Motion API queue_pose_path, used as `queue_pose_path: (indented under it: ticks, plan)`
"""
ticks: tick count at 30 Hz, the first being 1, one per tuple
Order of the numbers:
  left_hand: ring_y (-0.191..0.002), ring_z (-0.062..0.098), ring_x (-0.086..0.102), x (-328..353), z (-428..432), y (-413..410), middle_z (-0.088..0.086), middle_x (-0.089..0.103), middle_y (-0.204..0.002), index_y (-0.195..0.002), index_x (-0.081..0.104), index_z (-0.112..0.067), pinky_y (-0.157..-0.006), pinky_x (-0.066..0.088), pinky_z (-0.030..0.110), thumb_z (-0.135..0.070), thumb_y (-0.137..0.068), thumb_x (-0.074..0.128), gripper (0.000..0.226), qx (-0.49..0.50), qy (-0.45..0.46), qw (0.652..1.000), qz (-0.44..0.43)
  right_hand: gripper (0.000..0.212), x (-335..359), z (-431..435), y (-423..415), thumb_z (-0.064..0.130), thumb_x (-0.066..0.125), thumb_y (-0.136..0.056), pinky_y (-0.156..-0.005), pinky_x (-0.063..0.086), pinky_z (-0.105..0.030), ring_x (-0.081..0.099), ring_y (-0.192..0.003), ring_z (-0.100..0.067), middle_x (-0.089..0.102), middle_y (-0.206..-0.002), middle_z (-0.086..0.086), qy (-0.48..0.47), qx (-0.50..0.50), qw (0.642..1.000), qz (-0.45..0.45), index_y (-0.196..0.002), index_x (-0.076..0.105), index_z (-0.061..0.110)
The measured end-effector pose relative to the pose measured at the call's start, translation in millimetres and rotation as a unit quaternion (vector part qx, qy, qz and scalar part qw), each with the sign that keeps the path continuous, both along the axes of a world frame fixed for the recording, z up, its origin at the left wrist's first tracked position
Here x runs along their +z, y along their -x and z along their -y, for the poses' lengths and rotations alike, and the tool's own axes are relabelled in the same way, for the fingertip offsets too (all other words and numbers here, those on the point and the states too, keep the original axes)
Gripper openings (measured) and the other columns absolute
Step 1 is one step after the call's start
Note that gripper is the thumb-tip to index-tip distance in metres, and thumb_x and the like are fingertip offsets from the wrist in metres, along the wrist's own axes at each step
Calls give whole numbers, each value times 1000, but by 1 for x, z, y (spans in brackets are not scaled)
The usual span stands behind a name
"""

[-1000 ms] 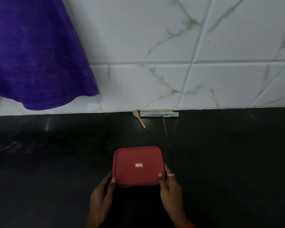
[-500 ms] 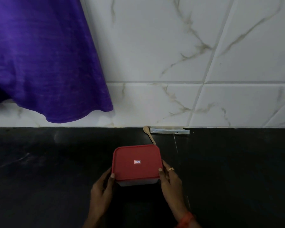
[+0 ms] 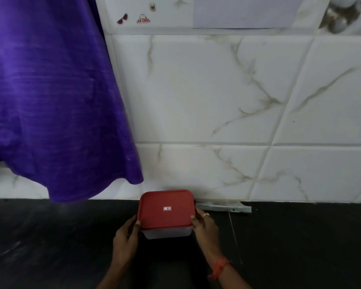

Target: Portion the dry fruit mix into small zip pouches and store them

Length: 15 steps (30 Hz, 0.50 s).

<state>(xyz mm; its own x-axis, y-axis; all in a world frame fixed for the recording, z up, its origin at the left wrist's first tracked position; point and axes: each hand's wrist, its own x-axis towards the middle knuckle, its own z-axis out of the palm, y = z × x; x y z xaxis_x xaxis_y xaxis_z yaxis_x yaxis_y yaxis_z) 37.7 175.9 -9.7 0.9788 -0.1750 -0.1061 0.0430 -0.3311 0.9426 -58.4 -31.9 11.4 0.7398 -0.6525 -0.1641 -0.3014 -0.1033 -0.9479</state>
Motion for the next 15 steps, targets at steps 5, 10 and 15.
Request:
queue_pose_path:
  ticks: [5, 10, 15]
  plan:
    - [-123, 28, 59, -11, 10, -21, 11, 63, -134, -140, 56, -11, -106, 46, 43, -23, -103, 52, 39, 21, -30, 999, -8, 42, -16, 8, -23, 14, 61, -97, -98, 43, -21, 60, -111, -8, 62, -108, 19, -8, 13, 1000, 0, -137, 59, 28]
    - [-125, 30, 57, -20, 16, -31, 14, 62, -134, -141, 54, -9, -105, 46, 41, -23, -104, 51, 40, 23, -41, 999, -7, 44, -30, 14, -38, 17, 60, -98, -104, 45, -27, 60, -114, -10, 62, -112, 16, -12, 27, 999, -12, -140, 56, 29]
    - [-124, 31, 58, -20, 23, -44, 15, 64, -133, -140, 55, -8, -101, 45, 38, -23, -105, 48, 39, 17, -55, 998, 9, 47, -36, 17, -44, 24, 60, -99, -105, 47, -28, 58, -113, -5, 64, -121, 11, -20, 44, 999, -16, -145, 50, 26]
